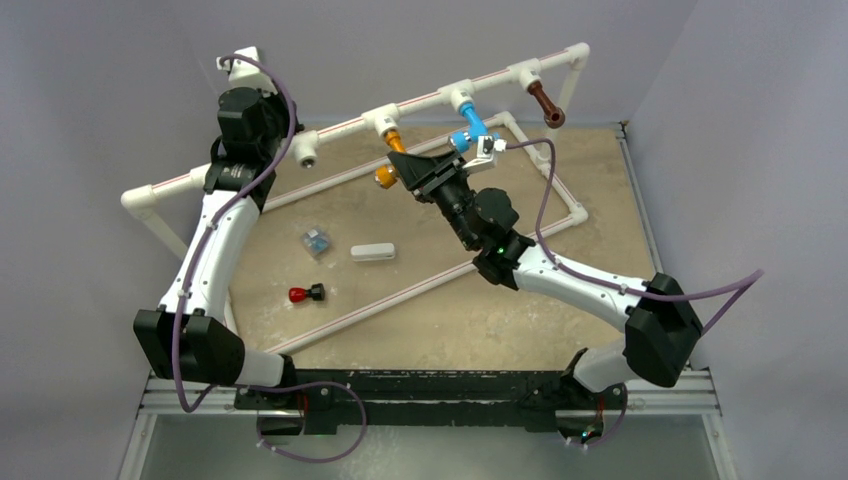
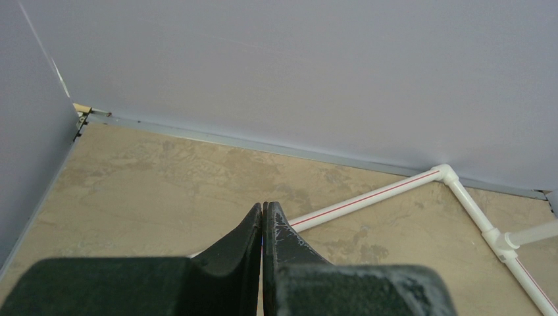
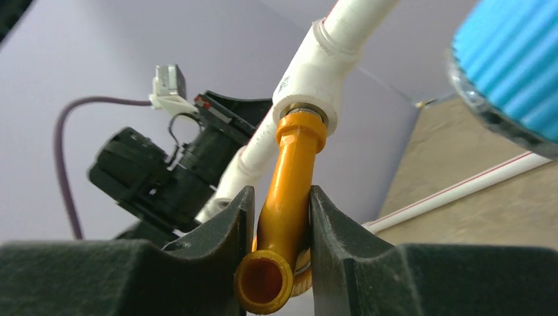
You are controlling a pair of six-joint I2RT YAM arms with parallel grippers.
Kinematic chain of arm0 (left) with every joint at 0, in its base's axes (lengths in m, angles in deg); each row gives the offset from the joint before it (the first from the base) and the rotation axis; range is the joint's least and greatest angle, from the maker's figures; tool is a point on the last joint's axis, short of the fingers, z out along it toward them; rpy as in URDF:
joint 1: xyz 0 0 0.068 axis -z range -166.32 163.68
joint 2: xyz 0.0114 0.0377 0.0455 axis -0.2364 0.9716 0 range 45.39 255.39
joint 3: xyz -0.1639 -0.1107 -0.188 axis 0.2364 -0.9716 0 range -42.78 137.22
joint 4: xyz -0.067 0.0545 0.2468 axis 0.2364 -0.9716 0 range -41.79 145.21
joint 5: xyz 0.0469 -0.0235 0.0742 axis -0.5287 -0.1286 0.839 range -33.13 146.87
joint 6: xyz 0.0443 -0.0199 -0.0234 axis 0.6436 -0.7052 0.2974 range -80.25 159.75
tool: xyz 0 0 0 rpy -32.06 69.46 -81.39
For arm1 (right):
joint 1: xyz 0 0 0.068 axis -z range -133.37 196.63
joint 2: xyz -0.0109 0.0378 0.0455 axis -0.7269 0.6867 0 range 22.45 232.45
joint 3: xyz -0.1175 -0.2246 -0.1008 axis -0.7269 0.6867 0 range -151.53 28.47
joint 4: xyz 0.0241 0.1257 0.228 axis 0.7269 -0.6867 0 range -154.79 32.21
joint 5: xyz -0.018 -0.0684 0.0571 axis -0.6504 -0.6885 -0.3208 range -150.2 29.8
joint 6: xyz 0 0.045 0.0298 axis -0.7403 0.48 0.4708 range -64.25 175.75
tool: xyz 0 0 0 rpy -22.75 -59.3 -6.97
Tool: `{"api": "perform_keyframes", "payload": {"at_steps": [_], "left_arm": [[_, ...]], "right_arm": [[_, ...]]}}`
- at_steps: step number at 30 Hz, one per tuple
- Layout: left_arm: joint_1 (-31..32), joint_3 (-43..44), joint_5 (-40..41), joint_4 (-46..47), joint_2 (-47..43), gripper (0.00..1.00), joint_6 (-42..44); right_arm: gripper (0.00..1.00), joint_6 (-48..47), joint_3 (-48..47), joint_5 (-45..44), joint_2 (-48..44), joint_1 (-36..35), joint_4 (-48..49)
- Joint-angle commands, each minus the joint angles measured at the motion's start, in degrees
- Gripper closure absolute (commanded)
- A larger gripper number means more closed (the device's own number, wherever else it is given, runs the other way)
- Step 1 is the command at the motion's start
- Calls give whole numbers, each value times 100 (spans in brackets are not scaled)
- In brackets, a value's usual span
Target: Install the water faucets
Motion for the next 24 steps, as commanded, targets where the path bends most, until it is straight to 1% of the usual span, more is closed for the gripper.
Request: {"api": "perform_keyframes", "payload": {"at_steps": [1, 6, 9, 10, 13, 16, 21, 24], "left_arm": [[57, -283, -116, -998, 254, 100, 16], [57, -285, -117, -1003, 250, 100, 17], [61, -281, -109, -994, 239, 100, 25], [53, -282, -108, -990, 231, 100, 25], [57, -285, -117, -990, 232, 100, 24], [52, -290, -126, -989, 237, 100, 22], [55, -294, -109, -990, 237, 100, 25], [57, -292, -78, -1002, 237, 100, 33]], "right_arm": [[100, 2281, -41, 361, -69, 261, 1216], [100, 2914, -31, 484, 39, 327, 1453], [100, 2736, -76, 757, 50, 383, 1485], [95, 2636, -66, 802, 13, 395, 1429], [72, 2301, 101, 856, -149, 430, 1340], [56, 2118, 353, 915, -331, 513, 1290], [33, 1853, 623, 1055, -606, 644, 1030], [27, 1626, 664, 1127, -771, 704, 774]]}}
